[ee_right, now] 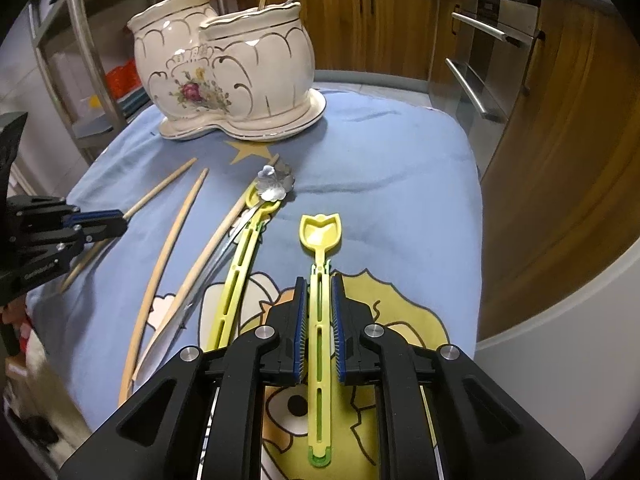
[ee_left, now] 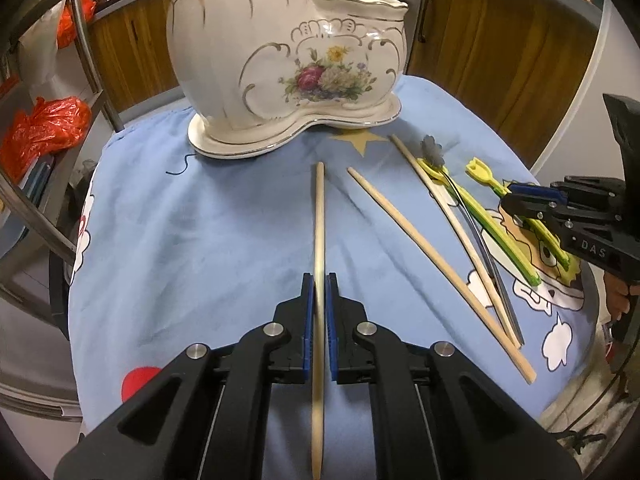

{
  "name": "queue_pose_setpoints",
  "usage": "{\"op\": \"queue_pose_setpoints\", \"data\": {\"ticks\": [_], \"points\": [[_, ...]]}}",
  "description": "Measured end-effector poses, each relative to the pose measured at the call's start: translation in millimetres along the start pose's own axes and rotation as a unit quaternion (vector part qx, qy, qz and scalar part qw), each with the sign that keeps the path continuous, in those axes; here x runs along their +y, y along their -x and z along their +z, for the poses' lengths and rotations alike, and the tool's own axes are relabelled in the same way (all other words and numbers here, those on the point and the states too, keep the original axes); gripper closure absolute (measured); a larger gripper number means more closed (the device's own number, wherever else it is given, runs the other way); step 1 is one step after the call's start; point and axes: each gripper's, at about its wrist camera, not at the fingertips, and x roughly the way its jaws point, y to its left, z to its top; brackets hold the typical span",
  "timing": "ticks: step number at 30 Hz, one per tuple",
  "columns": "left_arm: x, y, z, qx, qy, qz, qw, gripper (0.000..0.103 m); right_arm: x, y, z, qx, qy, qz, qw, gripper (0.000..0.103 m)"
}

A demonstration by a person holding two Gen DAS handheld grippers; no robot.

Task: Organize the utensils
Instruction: 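Close the left tool on a wooden chopstick while the right tool holds the yellow spoon, then lift the chopstick with the left tool while the right tool carries the yellow spoon over the holder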

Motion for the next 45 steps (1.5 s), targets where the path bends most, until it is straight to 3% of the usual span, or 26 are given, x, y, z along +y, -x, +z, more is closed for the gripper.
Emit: {"op": "queue_pose_setpoints", "data": {"ticks": [5, 9, 16, 19, 26, 32, 37, 41, 45], "points": [[0.3, 2.5, -1.5, -0.009, -0.008, -0.003, 0.9999, 0.098, 0.1, 5.7, 1.1, -0.011, 0.001, -0.001, 1.0, 0.092], [3.1, 14.3, -0.5, -0.03, -0.008, -0.011, 0.9995, 0.098, 0.7, 20.2, 8.0, -0.044, -0.001, 0.006, 0.999, 0.092], [12.4, 67.8, 10.7, -0.134, -0.01, -0.031, 0.9904, 0.098, 6.8, 53.9, 34.6, -0.117, 0.008, 0.032, 0.993, 0.093], [18.5, 90.9, 21.0, -0.18, -0.005, -0.034, 0.9831, 0.098, 8.7, 68.6, 53.5, -0.16, 0.002, 0.054, 0.986, 0.092], [43.3, 124.4, 65.4, -0.289, 0.027, -0.043, 0.9561, 0.098, 13.3, 78.3, 105.7, -0.242, -0.025, 0.091, 0.966, 0.092], [75.2, 121.1, 108.9, -0.341, 0.089, -0.082, 0.932, 0.098, 5.8, 62.0, 149.2, -0.281, -0.075, 0.143, 0.946, 0.092], [82.3, 110.2, 140.4, -0.379, 0.116, -0.092, 0.9137, 0.098, 2.1, 40.0, 171.9, -0.295, -0.111, 0.168, 0.934, 0.093], [79.4, 97.5, 154.6, -0.395, 0.125, -0.084, 0.9063, 0.098, -1.9, 18.9, 180.6, -0.301, -0.142, 0.184, 0.925, 0.093], [72.4, 84.3, 157.6, -0.412, 0.117, -0.046, 0.9025, 0.098, 1.8, 6.3, 177.1, -0.32, -0.145, 0.173, 0.92, 0.092]]}}
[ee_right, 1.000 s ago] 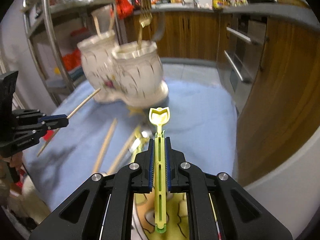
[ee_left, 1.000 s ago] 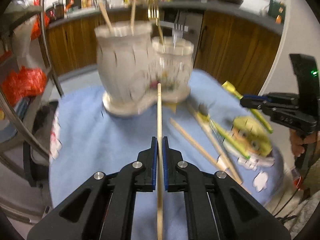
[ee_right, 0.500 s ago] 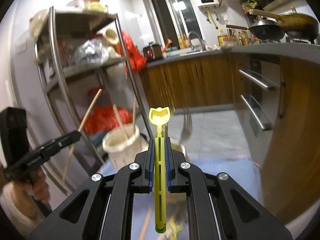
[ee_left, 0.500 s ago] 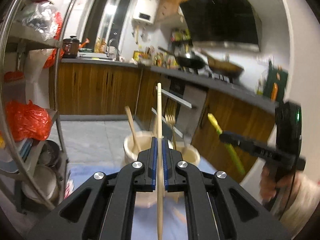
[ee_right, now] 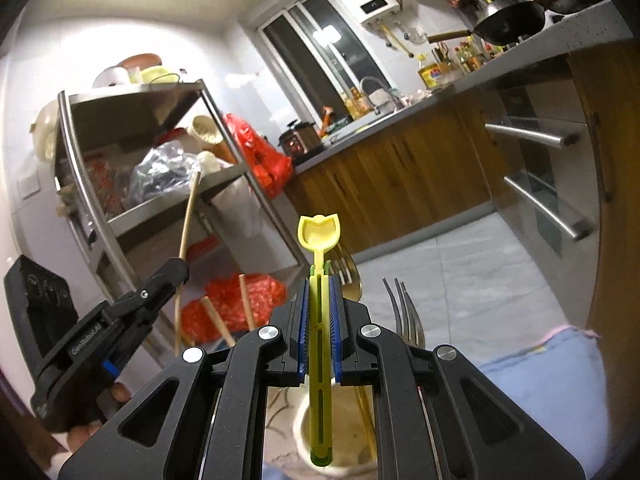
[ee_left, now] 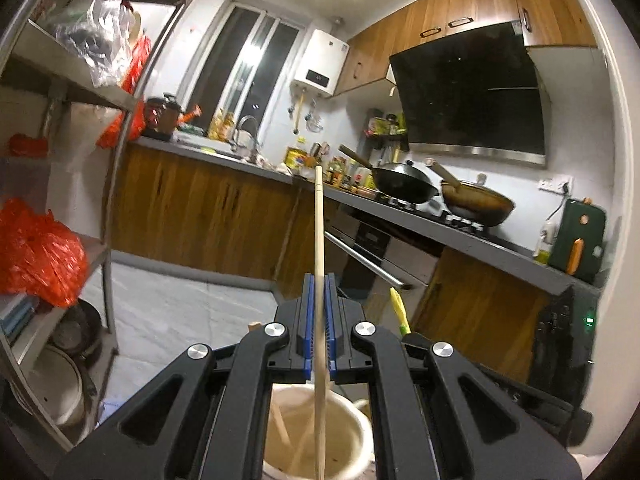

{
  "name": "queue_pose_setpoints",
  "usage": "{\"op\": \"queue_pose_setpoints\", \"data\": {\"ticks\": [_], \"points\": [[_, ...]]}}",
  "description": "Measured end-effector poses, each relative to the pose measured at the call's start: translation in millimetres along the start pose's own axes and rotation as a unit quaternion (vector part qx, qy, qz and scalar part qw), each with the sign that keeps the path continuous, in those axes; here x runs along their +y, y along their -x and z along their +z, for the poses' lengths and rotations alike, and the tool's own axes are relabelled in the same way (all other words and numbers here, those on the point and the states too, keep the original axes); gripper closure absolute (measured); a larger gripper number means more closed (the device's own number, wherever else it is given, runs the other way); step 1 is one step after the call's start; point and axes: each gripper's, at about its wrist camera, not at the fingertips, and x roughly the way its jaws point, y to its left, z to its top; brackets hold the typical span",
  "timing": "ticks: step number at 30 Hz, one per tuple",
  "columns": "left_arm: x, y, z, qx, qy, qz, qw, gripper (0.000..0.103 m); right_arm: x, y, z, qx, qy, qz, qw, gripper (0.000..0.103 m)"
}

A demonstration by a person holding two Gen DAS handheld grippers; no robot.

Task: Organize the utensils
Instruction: 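Lift the chopstick with the left tool while the right tool carries the yellow spoon over the holder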

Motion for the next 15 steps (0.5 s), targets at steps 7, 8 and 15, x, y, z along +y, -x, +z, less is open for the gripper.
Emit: {"op": "queue_pose_setpoints", "data": {"ticks": [7, 8, 15], "points": [[-7.5, -5.7, -15.5, -0.022, -0.031, 0.021, 0.9991, 0.098, 13.7, -4.7, -17.1, -0.043, 0.068, -0.031, 0.996, 0.092], [-7.7, -5.7, -16.6, -0.022, -0.032, 0.021, 0.999, 0.098, 14.9, -5.4, -19.2, -0.046, 0.077, -0.034, 0.995, 0.092], [-4.7, 4.6, -31.0, -0.011, -0.045, 0.018, 0.9987, 0.098, 16.3, -4.3, -32.1, -0.036, 0.109, -0.047, 0.992, 0.092]]}}
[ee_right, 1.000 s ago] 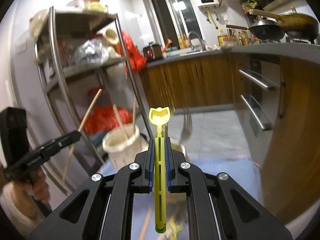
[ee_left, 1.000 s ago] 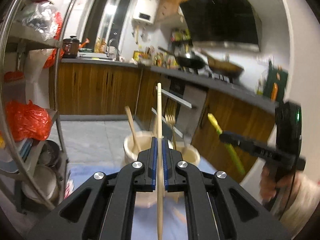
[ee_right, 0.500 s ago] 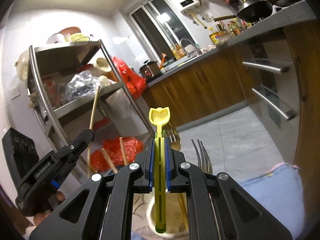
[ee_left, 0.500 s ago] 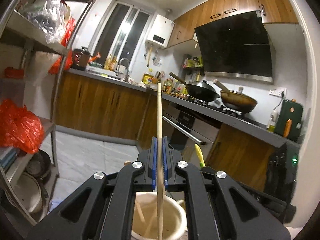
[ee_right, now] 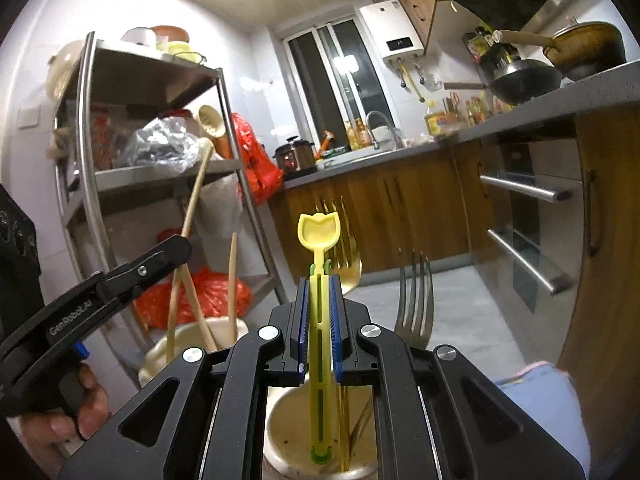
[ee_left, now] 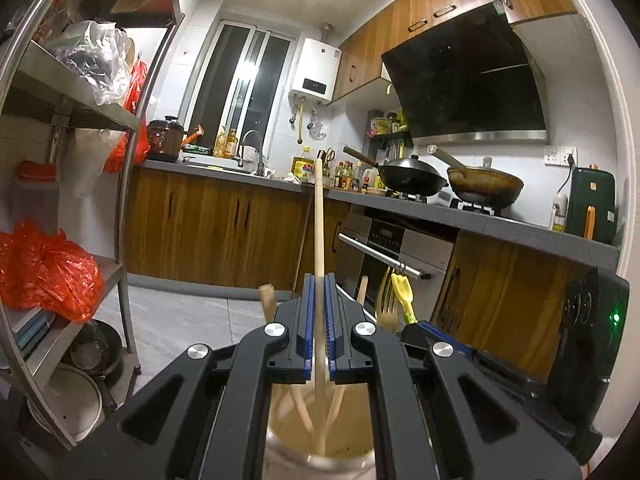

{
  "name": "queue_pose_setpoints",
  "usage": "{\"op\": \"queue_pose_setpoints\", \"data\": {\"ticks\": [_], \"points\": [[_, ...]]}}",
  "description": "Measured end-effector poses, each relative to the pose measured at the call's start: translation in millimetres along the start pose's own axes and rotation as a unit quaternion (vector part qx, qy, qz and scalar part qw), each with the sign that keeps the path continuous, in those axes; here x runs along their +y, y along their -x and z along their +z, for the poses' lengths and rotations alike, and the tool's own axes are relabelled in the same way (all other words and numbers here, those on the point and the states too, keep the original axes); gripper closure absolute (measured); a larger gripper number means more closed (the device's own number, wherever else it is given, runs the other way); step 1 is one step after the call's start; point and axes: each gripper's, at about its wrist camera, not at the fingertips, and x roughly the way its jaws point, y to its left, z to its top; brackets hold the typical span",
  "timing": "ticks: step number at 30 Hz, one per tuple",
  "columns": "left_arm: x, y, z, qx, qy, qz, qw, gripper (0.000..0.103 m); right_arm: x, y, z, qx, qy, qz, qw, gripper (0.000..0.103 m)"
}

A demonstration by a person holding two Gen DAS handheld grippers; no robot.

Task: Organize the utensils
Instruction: 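Lift the chopstick with the left tool while the right tool carries the yellow spoon over the holder, then open both tools to drop the chopstick and yellow spoon into the holder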

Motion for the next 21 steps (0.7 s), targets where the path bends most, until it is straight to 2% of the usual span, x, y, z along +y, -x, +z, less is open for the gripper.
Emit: {"op": "queue_pose_setpoints", "data": {"ticks": [8, 13, 21], "points": [[7.1, 25.8, -14.6, 0.028, -0.017, 0.005, 0.9995, 0.098, -2.3, 17.5, -5.7, 0.023, 0.013, -0.007, 1.0, 0.092], [20.1, 28.7, -21.3, 0.056, -0.001, 0.015, 0.9983, 0.098, -5.7, 23.8, -11.1, 0.042, 0.007, -0.015, 0.999, 0.092], [21.7, 27.3, -21.8, 0.075, -0.001, 0.02, 0.997, 0.098, -10.9, 30.9, -19.1, 0.059, 0.004, -0.038, 0.998, 0.092]]}}
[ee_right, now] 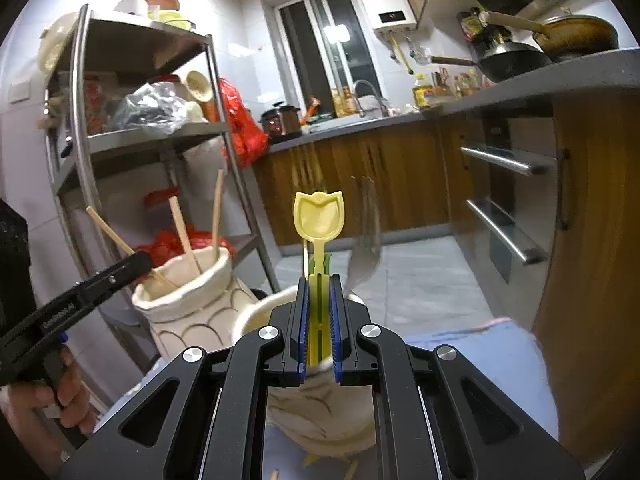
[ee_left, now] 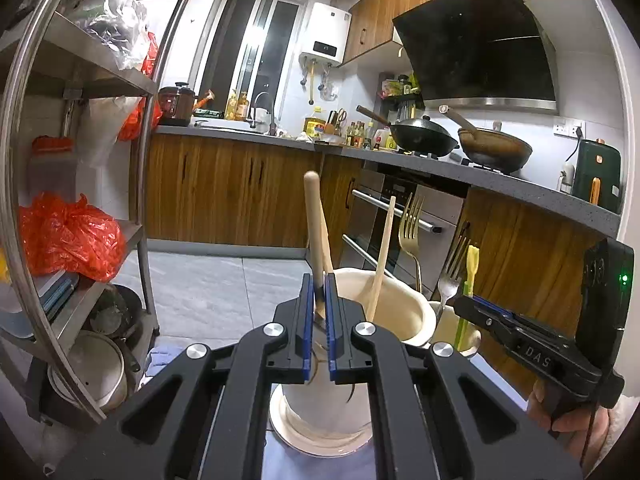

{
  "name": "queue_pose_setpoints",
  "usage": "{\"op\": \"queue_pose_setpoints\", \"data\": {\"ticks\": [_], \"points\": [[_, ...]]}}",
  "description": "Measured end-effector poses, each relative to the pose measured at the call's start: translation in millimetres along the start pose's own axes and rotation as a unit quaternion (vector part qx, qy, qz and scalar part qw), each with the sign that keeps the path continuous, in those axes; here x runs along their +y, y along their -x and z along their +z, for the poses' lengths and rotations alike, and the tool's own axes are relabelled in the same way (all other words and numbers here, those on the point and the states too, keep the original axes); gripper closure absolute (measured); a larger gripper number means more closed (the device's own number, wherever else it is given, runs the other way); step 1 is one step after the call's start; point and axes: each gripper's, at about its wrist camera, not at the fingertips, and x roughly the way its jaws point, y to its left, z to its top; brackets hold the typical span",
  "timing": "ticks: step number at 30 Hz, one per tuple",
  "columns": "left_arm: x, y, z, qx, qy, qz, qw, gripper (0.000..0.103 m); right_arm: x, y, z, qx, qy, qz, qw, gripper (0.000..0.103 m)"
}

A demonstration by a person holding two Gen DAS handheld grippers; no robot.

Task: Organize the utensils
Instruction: 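Open both tools to drop the chopstick and yellow spoon into the holder, then move both tools back over the remaining utensils on the cloth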

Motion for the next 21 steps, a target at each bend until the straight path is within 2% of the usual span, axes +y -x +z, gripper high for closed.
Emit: {"op": "queue_pose_setpoints", "data": {"ticks": [7, 9, 10, 13, 15, 19, 21], "points": [[-2.6, 1.4, 2.3, 0.01, -0.005, 0.005, 0.9999, 0.095, -5.5, -0.7, -2.1, 0.009, -0.006, -0.011, 1.0, 0.092], [-2.8, 2.2, 3.0, 0.011, -0.005, 0.005, 0.9999, 0.076, -6.5, 0.0, -1.7, 0.01, -0.008, -0.012, 1.0, 0.085], [-2.5, 3.2, 3.5, 0.01, -0.004, 0.006, 0.9999, 0.071, -6.8, 0.6, -1.3, 0.009, -0.01, -0.013, 1.0, 0.079], [-1.6, 8.2, 4.8, 0.006, -0.002, 0.007, 1.0, 0.065, -8.6, 4.1, -0.2, 0.007, -0.012, -0.015, 1.0, 0.073], [-0.8, 11.7, 5.1, 0.006, -0.001, 0.009, 0.9999, 0.055, -10.2, 7.9, 0.5, 0.006, -0.016, -0.016, 1.0, 0.067], [0.4, 18.8, 3.9, 0.008, -0.002, 0.013, 0.9999, 0.043, -12.8, 19.5, 3.4, 0.001, -0.023, -0.017, 1.0, 0.043], [0.1, 22.5, 2.5, 0.013, -0.004, 0.016, 0.9998, 0.028, -13.9, 26.1, 5.1, 0.0, -0.025, -0.015, 1.0, 0.03]]}}
